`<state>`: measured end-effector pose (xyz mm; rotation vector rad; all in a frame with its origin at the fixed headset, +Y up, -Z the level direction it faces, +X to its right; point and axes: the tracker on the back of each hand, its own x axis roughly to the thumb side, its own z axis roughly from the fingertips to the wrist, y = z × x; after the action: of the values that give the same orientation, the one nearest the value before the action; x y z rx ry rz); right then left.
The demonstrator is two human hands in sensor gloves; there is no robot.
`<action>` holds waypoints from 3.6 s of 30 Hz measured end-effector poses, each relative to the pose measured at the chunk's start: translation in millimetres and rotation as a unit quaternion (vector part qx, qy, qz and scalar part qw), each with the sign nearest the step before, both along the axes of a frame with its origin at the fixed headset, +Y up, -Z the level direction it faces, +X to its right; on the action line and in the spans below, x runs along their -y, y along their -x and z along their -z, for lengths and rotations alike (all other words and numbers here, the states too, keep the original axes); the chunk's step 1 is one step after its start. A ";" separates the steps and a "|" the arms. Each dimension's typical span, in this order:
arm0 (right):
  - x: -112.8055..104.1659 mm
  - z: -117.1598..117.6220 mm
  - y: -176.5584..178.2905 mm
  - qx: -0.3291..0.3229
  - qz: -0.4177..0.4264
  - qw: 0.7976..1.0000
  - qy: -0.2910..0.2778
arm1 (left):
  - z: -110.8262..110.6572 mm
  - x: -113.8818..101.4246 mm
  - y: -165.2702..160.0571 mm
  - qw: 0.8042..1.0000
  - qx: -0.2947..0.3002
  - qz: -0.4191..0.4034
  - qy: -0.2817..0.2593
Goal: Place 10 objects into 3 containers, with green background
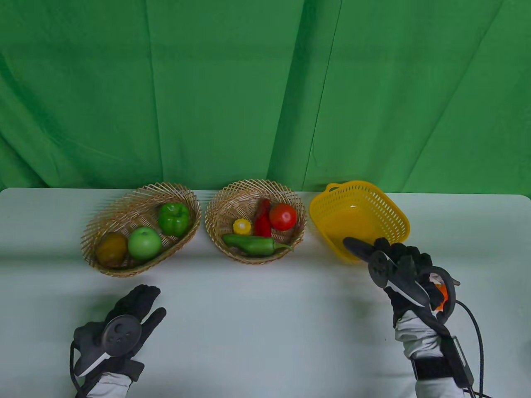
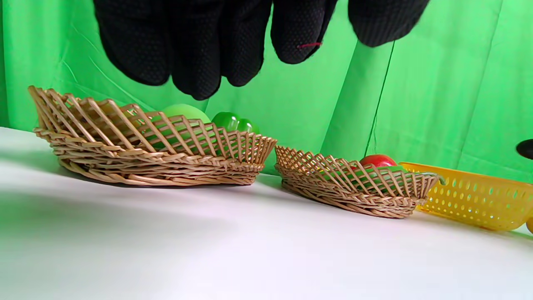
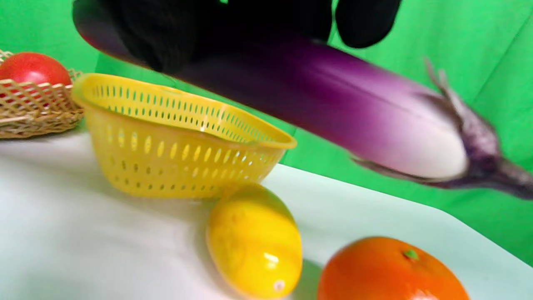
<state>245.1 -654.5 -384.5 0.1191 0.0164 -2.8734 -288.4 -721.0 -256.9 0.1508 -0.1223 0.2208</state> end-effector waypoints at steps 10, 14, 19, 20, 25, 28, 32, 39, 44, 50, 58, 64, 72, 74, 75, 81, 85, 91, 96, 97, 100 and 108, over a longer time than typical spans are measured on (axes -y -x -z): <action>2.5 71.7 20.3 0.041 -0.020 0.999 0.019 | 1.2 3.0 5.5 1.000 -0.016 0.012 0.008; 11.5 92.2 32.2 0.051 -0.025 0.998 0.035 | 1.6 3.8 6.8 1.000 -0.021 0.016 0.011; 26.5 106.1 41.4 0.060 -0.050 0.996 0.044 | 1.9 4.4 5.3 1.000 -0.019 0.018 0.015; 28.9 107.8 42.7 0.061 -0.053 0.996 0.044 | 2.0 4.6 5.1 1.000 -0.019 0.019 0.016; 37.4 109.4 46.9 0.048 -0.071 0.995 0.057 | 2.3 4.4 5.3 0.999 -0.021 0.022 0.017; 37.7 107.6 45.6 0.037 -0.079 0.996 0.023 | 2.4 4.5 5.2 0.999 -0.023 0.025 0.018; 28.9 100.2 40.1 0.018 -0.049 0.998 0.026 | 2.5 3.7 5.8 0.999 -0.023 0.026 0.016; 5.3 67.9 16.7 0.002 0.064 0.998 0.015 | 2.3 1.3 4.2 1.000 -0.017 0.021 0.010; -8.0 44.0 0.6 0.009 0.074 0.997 -0.005 | 1.7 -1.2 2.0 1.000 -0.011 0.020 0.003; -15.1 17.6 -16.0 0.018 0.096 0.995 -0.020 | 0.7 -3.5 -0.4 1.000 -0.005 0.018 -0.003; -4.0 -7.6 -52.5 0.064 0.127 0.989 -0.040 | 1.2 -1.0 -0.9 1.000 0.003 0.014 -0.007; 20.9 -13.5 -82.4 0.123 0.174 0.976 -0.039 | 1.2 -0.5 -1.7 1.000 0.007 0.013 -0.009; 56.8 -12.3 -108.5 0.196 0.183 0.963 -0.012 | 1.0 0.4 -1.8 1.000 0.008 0.011 -0.008; 62.6 -11.2 -112.3 0.209 0.189 0.959 -0.006 | 0.9 0.4 -1.6 1.000 0.007 0.011 -0.008; 64.3 -10.8 -113.5 0.213 0.192 0.958 -0.004 | 0.8 0.2 -1.5 1.000 0.007 0.012 -0.008; 78.1 -8.8 -121.8 0.243 0.205 0.948 0.030 | 1.1 0.5 -0.4 1.000 0.004 0.012 -0.005; 88.6 -8.3 -125.7 0.253 0.211 0.943 0.053 | 1.0 1.1 -0.3 1.000 0.003 0.013 -0.001; 90.9 -6.3 -126.5 0.256 0.195 0.945 0.065 | 1.6 1.4 -1.0 1.000 0.004 0.016 0.001; 90.3 -2.8 -125.0 0.254 0.185 0.947 0.065 | 1.6 1.4 -1.1 1.000 0.004 0.018 0.003; 89.8 -2.0 -125.0 0.254 0.188 0.947 0.065 | 1.6 1.2 -0.9 1.000 0.003 0.018 0.002; 88.0 -0.2 -125.5 0.255 0.184 0.947 0.065 | 1.5 0.8 -0.3 1.000 0.002 0.016 0.000; 79.0 -0.6 -127.6 0.256 0.174 0.947 0.083 | 1.4 0.0 0.7 1.000 -0.001 0.015 -0.003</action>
<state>372.7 -733.5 -384.0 0.9132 -0.3810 -3.0712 -289.1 -721.0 -258.3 0.1556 -0.1233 0.1900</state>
